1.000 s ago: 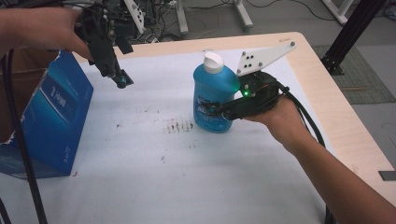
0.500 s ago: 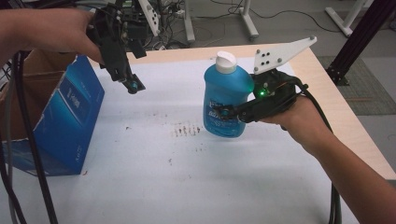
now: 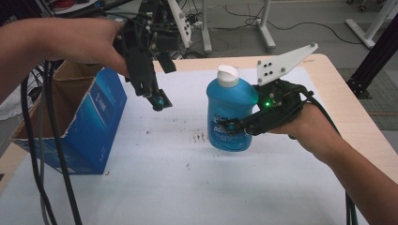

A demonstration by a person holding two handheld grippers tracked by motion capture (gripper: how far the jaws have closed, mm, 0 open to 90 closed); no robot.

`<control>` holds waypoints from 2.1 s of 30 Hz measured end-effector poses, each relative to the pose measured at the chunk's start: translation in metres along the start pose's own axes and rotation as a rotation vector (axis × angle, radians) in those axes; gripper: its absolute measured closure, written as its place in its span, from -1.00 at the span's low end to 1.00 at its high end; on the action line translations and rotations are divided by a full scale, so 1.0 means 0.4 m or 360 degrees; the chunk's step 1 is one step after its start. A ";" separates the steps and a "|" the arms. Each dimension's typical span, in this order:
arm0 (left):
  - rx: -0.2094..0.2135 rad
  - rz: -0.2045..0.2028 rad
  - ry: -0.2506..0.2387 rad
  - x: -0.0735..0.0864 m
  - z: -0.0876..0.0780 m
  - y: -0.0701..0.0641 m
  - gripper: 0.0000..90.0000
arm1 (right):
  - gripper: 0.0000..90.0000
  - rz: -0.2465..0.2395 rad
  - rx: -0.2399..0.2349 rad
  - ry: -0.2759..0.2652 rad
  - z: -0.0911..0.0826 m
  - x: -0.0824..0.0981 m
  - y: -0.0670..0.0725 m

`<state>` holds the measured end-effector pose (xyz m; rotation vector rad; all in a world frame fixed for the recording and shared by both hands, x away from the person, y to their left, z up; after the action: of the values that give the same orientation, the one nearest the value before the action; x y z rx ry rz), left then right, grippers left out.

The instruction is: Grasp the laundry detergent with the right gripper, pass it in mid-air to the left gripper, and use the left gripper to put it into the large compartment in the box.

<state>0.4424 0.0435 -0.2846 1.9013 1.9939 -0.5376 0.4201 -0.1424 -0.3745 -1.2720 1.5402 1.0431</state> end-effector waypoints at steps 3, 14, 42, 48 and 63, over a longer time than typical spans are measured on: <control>0.0016 0.0008 -0.0008 -0.013 -0.005 -0.020 -0.96 | -0.01 -0.0012 -0.0047 0.0018 0.015 -0.010 0.008; 0.0032 0.0025 0.0039 -0.041 -0.001 -0.072 -0.96 | -0.01 -0.0051 -0.0204 0.0076 0.074 -0.039 0.041; 0.0086 0.0045 0.0077 -0.070 0.043 -0.090 -0.96 | -0.01 -0.0073 -0.0307 0.0113 0.141 -0.065 0.072; 0.0101 0.0050 0.0082 -0.073 0.047 -0.087 -0.84 | -0.01 -0.0071 -0.0307 0.0103 0.140 -0.065 0.071; 0.0123 0.0067 0.0101 -0.077 0.053 -0.086 -0.57 | -0.01 -0.0073 -0.0317 0.0088 0.142 -0.066 0.071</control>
<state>0.4092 0.0052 -0.2869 2.0255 1.9941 -0.5574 0.4008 -0.0772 -0.3632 -1.4762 1.4695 1.1631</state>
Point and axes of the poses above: each handheld gripper's, and its own axes: z roughly forward along the jaws, x roughly out of its underside, y roughly to its left, the point moved 5 cm from there along z, roughly forward along the jaws, and after that the axes turned 13 degrees about -y, right-handed, at the moved point
